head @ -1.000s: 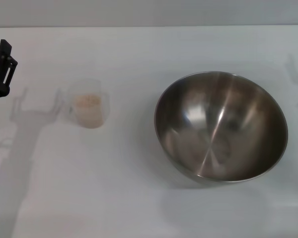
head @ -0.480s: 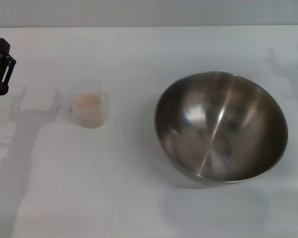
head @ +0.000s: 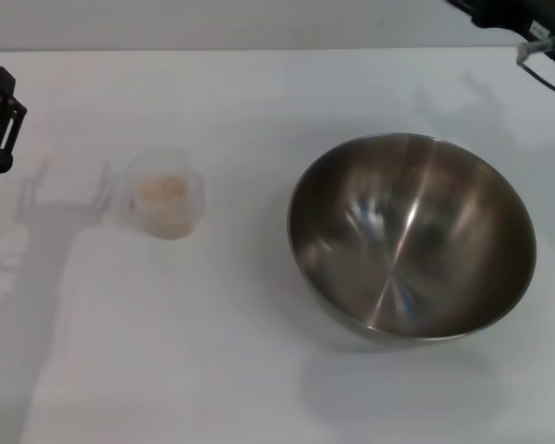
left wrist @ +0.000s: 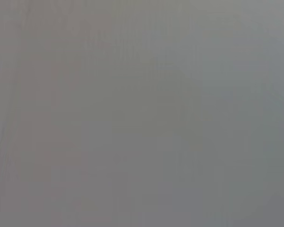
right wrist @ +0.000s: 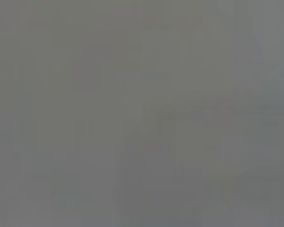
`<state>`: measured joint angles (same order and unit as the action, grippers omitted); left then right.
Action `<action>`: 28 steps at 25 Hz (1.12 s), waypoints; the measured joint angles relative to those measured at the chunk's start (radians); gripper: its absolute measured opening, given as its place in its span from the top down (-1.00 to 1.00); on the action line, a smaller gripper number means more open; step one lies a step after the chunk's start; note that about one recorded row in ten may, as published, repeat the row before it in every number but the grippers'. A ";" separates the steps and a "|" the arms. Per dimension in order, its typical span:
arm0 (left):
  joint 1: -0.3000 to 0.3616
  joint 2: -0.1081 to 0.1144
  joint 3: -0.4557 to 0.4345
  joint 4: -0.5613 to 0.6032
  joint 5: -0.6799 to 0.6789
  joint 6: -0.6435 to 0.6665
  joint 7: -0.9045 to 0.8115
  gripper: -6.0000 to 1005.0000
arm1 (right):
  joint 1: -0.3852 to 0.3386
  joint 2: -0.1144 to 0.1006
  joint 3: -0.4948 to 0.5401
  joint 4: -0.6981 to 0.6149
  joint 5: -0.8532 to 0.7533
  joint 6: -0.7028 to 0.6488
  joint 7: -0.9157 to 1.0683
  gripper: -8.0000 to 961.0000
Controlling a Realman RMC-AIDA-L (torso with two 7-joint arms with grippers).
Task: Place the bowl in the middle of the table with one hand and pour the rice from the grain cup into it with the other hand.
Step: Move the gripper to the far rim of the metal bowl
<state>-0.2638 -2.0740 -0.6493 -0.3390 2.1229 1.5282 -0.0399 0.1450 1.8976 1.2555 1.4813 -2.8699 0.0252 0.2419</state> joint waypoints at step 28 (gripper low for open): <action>0.002 0.000 -0.042 0.010 0.000 0.007 -0.010 -0.66 | 0.441 0.144 0.680 -0.007 0.203 1.555 -0.674 -0.58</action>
<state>-0.2620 -2.0739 -0.6908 -0.3288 2.1230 1.5355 -0.0497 0.5861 2.0412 1.9354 1.4746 -2.6668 1.5806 -0.4324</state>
